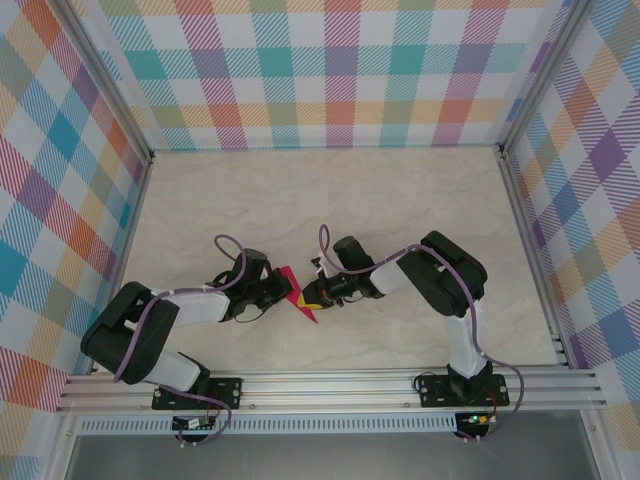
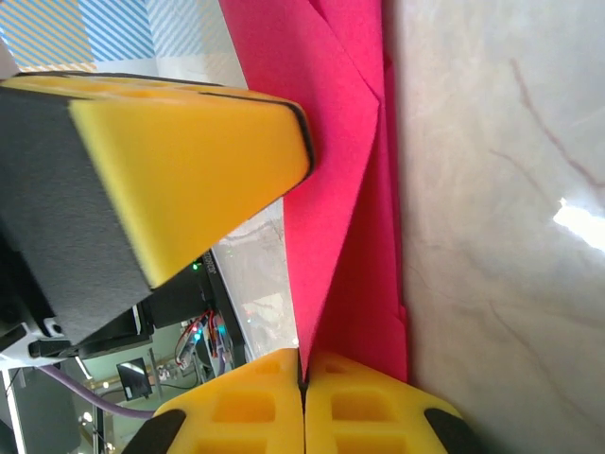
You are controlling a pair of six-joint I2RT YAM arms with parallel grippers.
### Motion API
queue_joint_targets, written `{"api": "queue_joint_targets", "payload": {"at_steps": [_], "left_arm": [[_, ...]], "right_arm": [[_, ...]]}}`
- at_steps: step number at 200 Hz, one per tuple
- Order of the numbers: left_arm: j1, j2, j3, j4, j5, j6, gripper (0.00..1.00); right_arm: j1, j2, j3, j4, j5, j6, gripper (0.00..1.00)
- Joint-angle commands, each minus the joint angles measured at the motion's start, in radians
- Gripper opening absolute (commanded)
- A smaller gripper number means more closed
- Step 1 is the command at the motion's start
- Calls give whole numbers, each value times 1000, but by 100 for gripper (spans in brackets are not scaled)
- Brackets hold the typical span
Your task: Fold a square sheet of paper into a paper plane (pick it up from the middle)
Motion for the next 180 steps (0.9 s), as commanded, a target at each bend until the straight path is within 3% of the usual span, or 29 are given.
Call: {"api": "queue_joint_targets", "payload": {"at_steps": [1, 79, 130, 149, 180], "left_arm": [[-7, 30, -8, 5, -17, 19, 0], [-7, 48, -17, -25, -35, 32, 0], [-7, 72, -9, -27, -28, 33, 0], [-7, 74, -6, -33, -26, 33, 0], [-7, 74, -2, -51, -29, 39, 0]], "right_arm": [[-12, 31, -3, -59, 44, 14, 7], [-11, -46, -27, -183, 96, -31, 12], [-4, -53, -26, -277, 107, -85, 5], [2, -59, -14, -374, 173, -120, 2], [2, -80, -22, -378, 179, -124, 8]]}}
